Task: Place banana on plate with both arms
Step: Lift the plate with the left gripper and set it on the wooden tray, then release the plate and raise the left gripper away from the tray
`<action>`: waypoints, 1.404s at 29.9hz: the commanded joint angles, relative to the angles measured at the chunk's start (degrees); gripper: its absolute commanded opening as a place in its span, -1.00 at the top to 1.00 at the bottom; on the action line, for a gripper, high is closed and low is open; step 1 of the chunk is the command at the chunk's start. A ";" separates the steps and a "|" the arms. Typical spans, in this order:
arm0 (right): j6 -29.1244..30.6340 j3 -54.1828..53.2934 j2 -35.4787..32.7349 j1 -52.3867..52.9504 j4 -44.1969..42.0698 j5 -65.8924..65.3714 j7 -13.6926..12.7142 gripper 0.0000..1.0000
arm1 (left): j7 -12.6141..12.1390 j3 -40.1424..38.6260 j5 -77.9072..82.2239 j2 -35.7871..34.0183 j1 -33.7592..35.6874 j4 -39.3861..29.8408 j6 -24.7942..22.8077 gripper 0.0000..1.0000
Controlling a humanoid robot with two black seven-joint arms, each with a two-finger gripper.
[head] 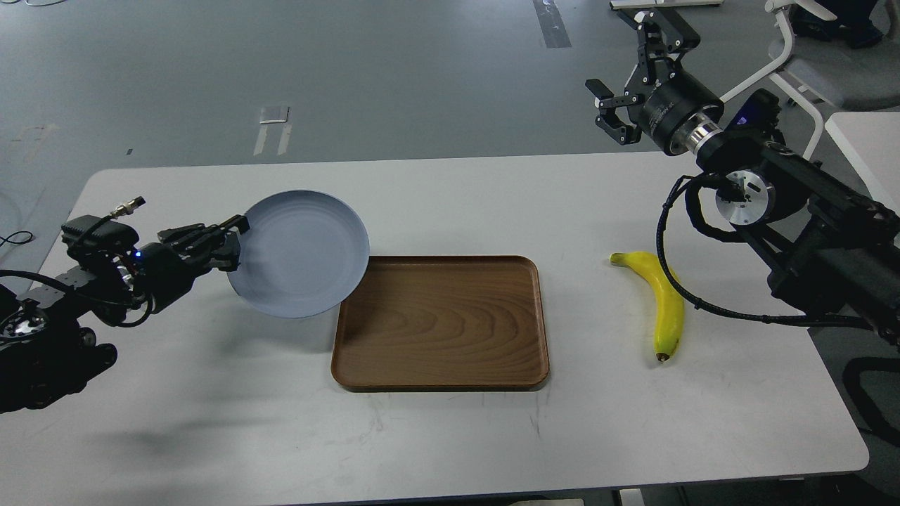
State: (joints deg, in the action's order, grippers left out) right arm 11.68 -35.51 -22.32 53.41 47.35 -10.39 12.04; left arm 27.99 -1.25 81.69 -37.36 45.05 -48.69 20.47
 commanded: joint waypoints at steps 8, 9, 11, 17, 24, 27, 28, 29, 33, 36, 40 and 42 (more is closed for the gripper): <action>0.01 0.00 -1.06 -1.12 -0.07 -0.07 0.00 -1.00 | 0.01 7.84 2.95 8.52 1.97 -2.11 -0.08 1.00; 0.01 0.00 -1.06 -1.21 -0.15 -0.07 0.00 -1.00 | 0.01 8.11 2.94 8.97 1.89 -2.02 -0.08 1.00; 0.01 0.00 -1.06 -1.47 -0.15 -0.07 0.00 -1.00 | 0.01 8.81 2.94 9.93 1.71 -1.76 -0.08 1.00; 0.01 0.00 -0.98 -1.82 -0.15 -0.07 0.00 -1.00 | 0.01 8.90 2.77 13.89 1.53 2.98 -0.08 1.00; 0.01 0.00 -1.06 -1.91 -0.24 -0.07 0.00 -1.00 | 0.01 9.08 2.50 16.18 1.45 5.18 -0.08 1.00; 0.01 0.09 -1.06 -1.91 -0.24 -0.07 0.00 -1.00 | 0.01 9.08 2.50 16.79 1.36 5.62 -0.08 1.00; 0.01 0.09 -1.06 -1.91 -0.24 -0.07 0.00 -1.00 | 0.01 9.08 2.50 16.79 1.27 5.62 -0.08 1.00; 0.01 0.09 -1.06 -1.91 -0.24 -0.07 0.00 -1.00 | 0.01 9.08 2.42 16.79 1.27 5.62 -0.08 1.00; 0.01 0.09 -1.06 -1.91 -0.24 -0.07 0.00 -1.00 | 0.01 8.99 1.63 16.79 1.36 5.62 -0.17 0.79; 0.01 0.09 -1.06 -2.00 -0.24 -0.07 0.00 -1.00 | 0.01 8.99 1.54 16.97 1.45 5.71 -0.08 0.27; 0.01 0.09 -1.06 -2.00 -0.42 -0.07 0.00 -1.00 | 0.01 8.81 1.45 18.19 1.71 5.62 -0.08 -0.23; 0.01 0.09 -1.15 -2.00 -0.42 -0.07 0.00 -1.00 | 0.01 8.72 0.14 19.07 1.89 5.62 -0.08 -0.48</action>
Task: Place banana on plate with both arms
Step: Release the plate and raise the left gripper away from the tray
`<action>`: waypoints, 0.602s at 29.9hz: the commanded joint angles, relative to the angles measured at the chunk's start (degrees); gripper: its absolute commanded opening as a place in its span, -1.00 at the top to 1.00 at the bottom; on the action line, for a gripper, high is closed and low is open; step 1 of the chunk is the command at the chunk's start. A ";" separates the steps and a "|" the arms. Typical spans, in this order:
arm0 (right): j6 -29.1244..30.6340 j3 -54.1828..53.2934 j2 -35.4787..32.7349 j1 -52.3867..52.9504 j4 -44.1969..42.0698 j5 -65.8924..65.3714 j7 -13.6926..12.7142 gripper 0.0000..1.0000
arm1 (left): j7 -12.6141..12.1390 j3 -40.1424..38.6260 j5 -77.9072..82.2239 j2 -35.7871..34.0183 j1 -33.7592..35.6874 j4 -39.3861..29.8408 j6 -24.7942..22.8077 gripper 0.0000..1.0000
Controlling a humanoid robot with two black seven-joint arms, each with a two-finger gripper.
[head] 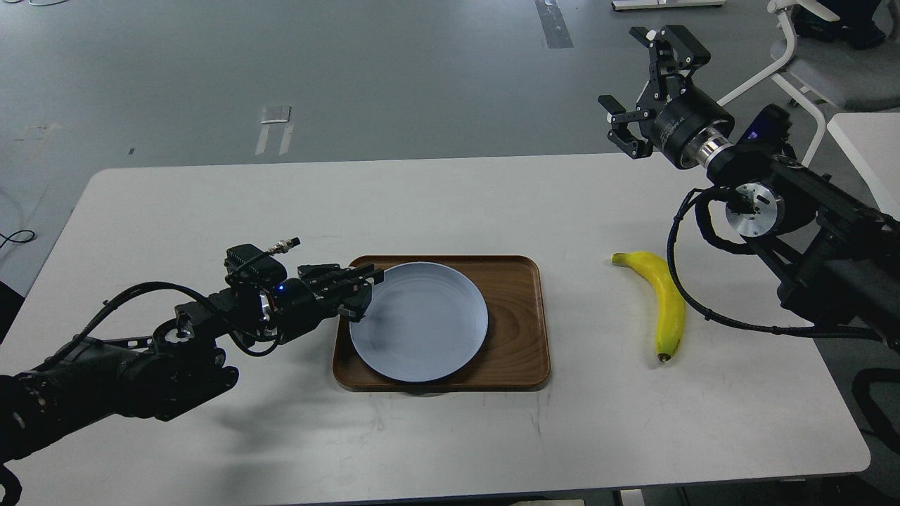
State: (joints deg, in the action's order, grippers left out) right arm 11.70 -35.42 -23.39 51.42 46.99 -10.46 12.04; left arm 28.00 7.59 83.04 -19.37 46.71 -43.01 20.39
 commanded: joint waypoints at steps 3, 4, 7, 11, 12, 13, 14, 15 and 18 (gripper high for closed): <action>-0.01 0.08 -0.78 0.00 0.03 -0.26 0.00 -1.00 | 0.00 -0.21 -3.49 1.35 0.40 -0.14 -0.09 -0.61; -0.01 0.78 -1.39 0.00 0.11 -0.96 0.09 -1.00 | 0.00 -0.38 -5.42 1.44 0.49 -0.23 -0.09 -0.72; -0.62 3.50 -3.06 0.26 0.73 -5.51 0.53 -1.00 | 0.00 -1.09 -12.43 1.35 1.10 -1.02 -0.09 -0.95; -2.64 7.37 -7.88 0.70 3.18 -20.06 1.14 -1.00 | 0.00 -3.27 -26.56 0.91 4.52 -1.20 -0.09 -0.95; -3.25 8.08 -8.77 0.70 3.97 -23.52 1.58 -1.00 | 0.00 -3.98 -29.58 0.91 5.23 -1.20 -0.35 -0.95; -4.74 9.30 -10.78 0.70 6.07 -30.60 3.24 -1.00 | 0.00 -5.29 -35.44 0.82 6.89 -1.20 -0.61 -0.95; -6.41 10.62 -13.24 0.61 8.62 -37.20 4.91 -1.00 | 0.00 -6.09 -40.63 0.65 8.99 -1.11 -2.10 -0.95; -6.42 10.63 -13.26 0.61 8.64 -37.26 4.93 -1.00 | 0.00 -6.10 -40.68 0.65 9.01 -1.11 -2.11 -0.95; -10.11 16.33 -19.93 0.26 15.57 -51.21 5.63 -1.00 | 0.00 -8.64 -52.79 -0.40 12.52 -1.02 -12.46 -0.95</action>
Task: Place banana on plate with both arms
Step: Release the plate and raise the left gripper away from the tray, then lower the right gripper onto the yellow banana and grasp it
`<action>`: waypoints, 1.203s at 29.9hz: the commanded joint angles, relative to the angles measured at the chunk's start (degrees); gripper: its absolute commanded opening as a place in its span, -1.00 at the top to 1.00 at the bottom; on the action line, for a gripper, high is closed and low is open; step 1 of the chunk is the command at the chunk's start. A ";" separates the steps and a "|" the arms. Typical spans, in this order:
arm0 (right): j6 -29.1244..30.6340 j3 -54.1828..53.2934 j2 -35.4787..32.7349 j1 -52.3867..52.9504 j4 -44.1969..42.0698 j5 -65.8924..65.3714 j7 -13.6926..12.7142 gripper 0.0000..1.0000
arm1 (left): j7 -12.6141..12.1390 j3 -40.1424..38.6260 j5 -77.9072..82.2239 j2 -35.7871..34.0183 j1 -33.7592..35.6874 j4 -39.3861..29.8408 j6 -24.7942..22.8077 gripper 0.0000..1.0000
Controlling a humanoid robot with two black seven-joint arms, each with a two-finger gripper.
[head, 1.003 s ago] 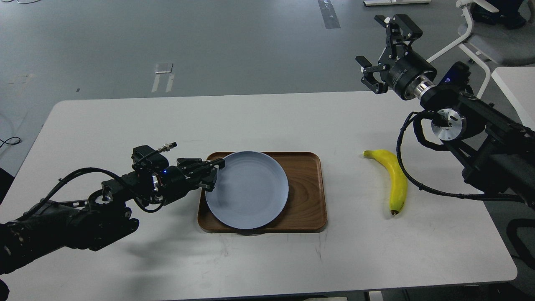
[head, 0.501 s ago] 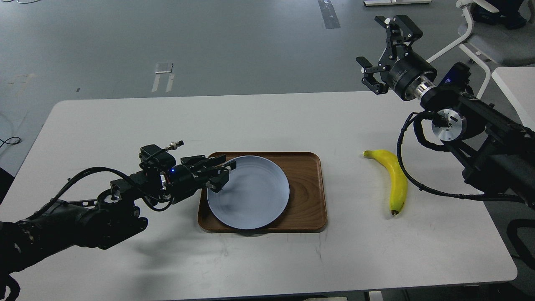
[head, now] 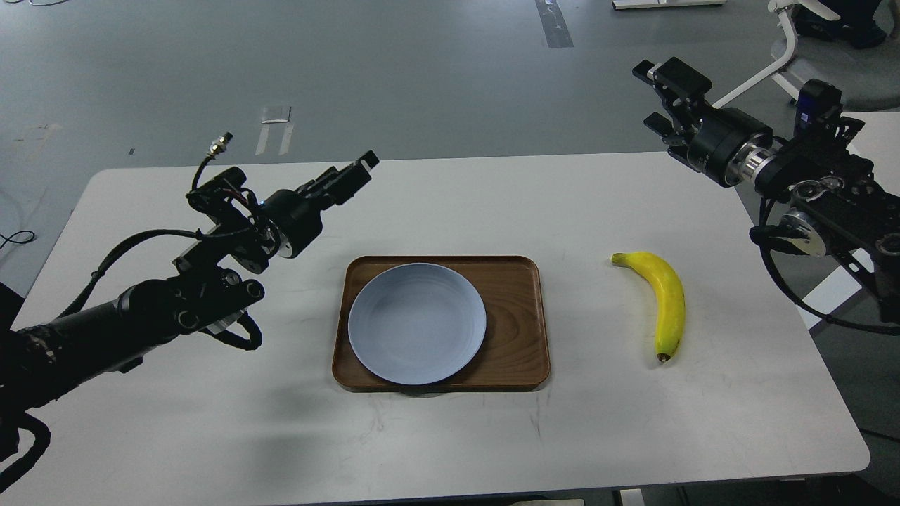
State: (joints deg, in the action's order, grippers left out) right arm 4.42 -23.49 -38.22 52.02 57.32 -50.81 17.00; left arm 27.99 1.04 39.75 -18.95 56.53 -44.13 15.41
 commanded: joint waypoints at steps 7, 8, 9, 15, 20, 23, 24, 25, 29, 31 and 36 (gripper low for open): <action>-4.50 13.64 -15.12 -0.51 10.35 -19.25 0.05 -1.00 | -10.90 -15.34 -26.64 -3.03 1.31 0.80 -19.63 -0.95; -4.50 13.91 -15.74 -0.51 10.44 -18.98 -0.04 -1.00 | -12.51 -16.50 -27.26 -3.11 0.60 0.80 -19.72 -0.95; -4.42 13.91 -17.23 -0.60 10.53 -18.46 -0.04 -1.00 | -14.61 -18.69 -27.71 -3.20 -0.80 0.80 -19.98 -0.95; -1.01 13.65 -21.19 0.01 14.30 -10.56 0.22 -1.00 | -15.07 -20.90 -27.71 -3.38 -2.39 0.80 -21.12 -0.95; 0.60 14.09 -20.15 0.81 13.34 -8.96 0.49 -1.00 | -14.90 -20.90 -27.71 -3.55 -2.92 0.80 -20.95 -0.96; -0.46 14.09 -17.95 -2.09 15.18 -9.57 0.05 -1.00 | -14.90 -20.90 -27.62 -4.17 -3.01 0.80 -20.95 -0.96; -1.07 14.18 -17.07 -2.97 15.71 -10.01 -0.56 -1.00 | -14.90 -20.99 -27.54 -4.17 -3.18 0.80 -20.95 -0.95; -1.16 14.26 -16.63 -3.15 15.71 -10.10 -1.09 -1.00 | -14.90 -20.99 -27.53 -4.17 -3.27 0.80 -20.95 -0.96; -1.52 16.28 -13.82 -4.03 15.72 -15.09 -8.02 -0.98 | -14.90 -20.90 -27.27 -4.17 -3.62 0.80 -20.60 -0.96; -1.52 16.46 -13.11 -4.12 15.63 -16.42 -9.08 -0.98 | -14.90 -20.90 -27.18 -4.26 -4.06 0.80 -20.60 -0.95; -1.69 16.90 -11.79 -5.61 14.57 -16.96 -14.27 -0.98 | -14.90 -20.90 -26.92 -4.43 -5.03 0.80 -20.60 -0.96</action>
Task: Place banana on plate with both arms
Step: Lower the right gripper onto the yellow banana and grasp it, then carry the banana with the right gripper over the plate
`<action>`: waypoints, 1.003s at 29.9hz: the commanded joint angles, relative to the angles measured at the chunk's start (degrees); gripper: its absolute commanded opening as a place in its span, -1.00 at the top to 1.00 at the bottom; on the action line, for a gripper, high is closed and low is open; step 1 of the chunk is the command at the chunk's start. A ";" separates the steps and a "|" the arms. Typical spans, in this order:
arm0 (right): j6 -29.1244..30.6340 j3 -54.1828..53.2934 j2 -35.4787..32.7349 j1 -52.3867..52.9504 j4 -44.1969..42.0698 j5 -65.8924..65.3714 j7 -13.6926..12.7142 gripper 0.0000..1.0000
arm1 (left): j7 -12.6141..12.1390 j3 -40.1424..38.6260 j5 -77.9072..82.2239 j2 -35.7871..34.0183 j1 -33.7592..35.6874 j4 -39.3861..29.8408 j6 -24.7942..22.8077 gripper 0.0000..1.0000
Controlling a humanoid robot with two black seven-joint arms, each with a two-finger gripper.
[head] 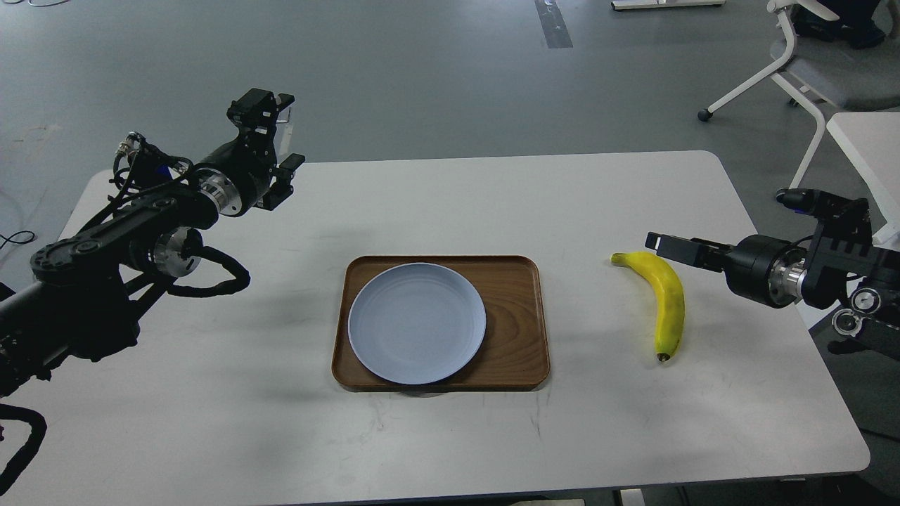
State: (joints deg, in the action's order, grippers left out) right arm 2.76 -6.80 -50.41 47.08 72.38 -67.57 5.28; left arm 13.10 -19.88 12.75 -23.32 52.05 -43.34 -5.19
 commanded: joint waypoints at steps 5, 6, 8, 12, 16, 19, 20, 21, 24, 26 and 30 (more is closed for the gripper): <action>-1.87 3.62 1.44 -0.59 -1.54 -0.28 -3.17 -0.98 | 0.00 0.01 0.08 0.03 -1.16 0.09 0.09 -0.96; -2.40 4.77 2.23 -0.59 -2.15 -0.28 -3.26 -0.98 | 0.00 0.01 0.08 0.03 -1.34 0.09 0.09 -0.96; -2.75 5.47 2.85 -0.59 -3.11 -0.28 -3.35 -0.95 | 0.00 0.01 0.08 0.03 -1.42 0.09 0.18 -0.96; -2.84 6.97 4.70 -0.68 -4.35 -0.28 -3.44 -0.69 | -0.01 0.10 0.08 -0.05 -1.69 0.09 0.18 -0.96; -2.84 7.41 6.10 -0.59 -4.27 -0.28 -4.22 -0.16 | 0.00 0.10 0.08 -0.40 -2.13 0.18 0.09 -0.96; -2.41 9.60 7.34 0.20 -4.26 -0.46 -8.43 0.72 | 0.00 0.19 0.17 -0.41 -2.30 0.36 0.09 -0.96; -2.40 10.05 7.34 0.46 -4.26 -0.46 -9.14 0.88 | 0.00 0.28 0.17 -0.41 -2.39 0.53 0.09 -0.96; -2.40 10.49 7.34 0.81 -4.26 -0.46 -9.76 1.00 | 0.00 0.28 0.17 -0.41 -2.48 0.62 0.09 -0.96; -2.14 11.37 7.78 1.78 -4.00 -0.28 -10.82 1.00 | 0.00 0.28 0.17 -0.41 -2.57 0.97 0.09 -0.96; -1.44 11.28 7.78 2.31 -3.65 -0.19 -10.73 1.00 | 0.00 0.28 0.17 -0.41 -2.57 1.06 0.09 -0.96; -1.00 10.67 7.87 6.51 -2.51 0.42 -9.95 1.00 | 0.00 0.28 0.17 -0.41 -2.66 1.06 0.09 -0.96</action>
State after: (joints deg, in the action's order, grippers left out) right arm 1.70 4.42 -42.63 50.43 68.88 -67.61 -5.46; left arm 13.10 -19.60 12.92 -23.74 49.44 -42.28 -5.10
